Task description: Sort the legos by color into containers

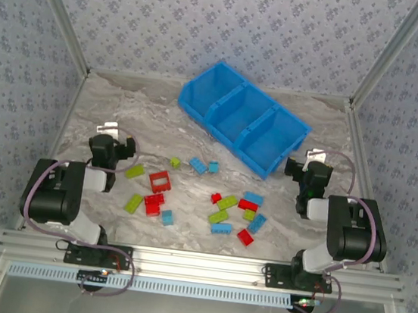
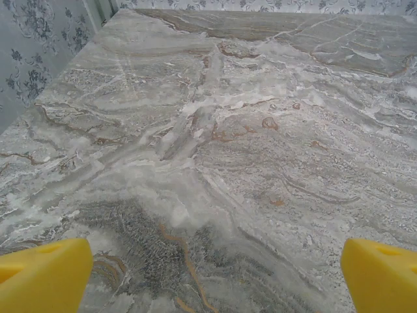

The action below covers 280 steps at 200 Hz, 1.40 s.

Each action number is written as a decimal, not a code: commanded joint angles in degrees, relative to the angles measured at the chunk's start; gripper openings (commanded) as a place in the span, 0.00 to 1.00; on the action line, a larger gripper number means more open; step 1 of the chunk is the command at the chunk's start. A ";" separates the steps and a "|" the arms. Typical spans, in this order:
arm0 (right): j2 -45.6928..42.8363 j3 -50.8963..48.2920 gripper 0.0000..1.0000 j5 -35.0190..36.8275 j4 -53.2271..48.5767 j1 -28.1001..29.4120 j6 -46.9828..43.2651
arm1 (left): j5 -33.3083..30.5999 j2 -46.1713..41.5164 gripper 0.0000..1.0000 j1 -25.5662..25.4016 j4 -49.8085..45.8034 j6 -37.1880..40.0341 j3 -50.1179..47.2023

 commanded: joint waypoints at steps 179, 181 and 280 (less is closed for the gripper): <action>-12.64 4.62 1.00 9.72 -16.01 2.86 0.78 | -4.15 -14.95 0.98 -4.16 -18.01 2.37 6.07; -13.88 5.35 1.00 10.34 -18.13 2.96 1.23 | -3.87 -16.15 0.98 -4.46 -19.11 2.28 6.66; -34.62 41.42 1.00 -2.44 -85.35 -0.53 33.87 | 9.80 -29.80 0.98 -15.02 -77.46 -34.77 43.88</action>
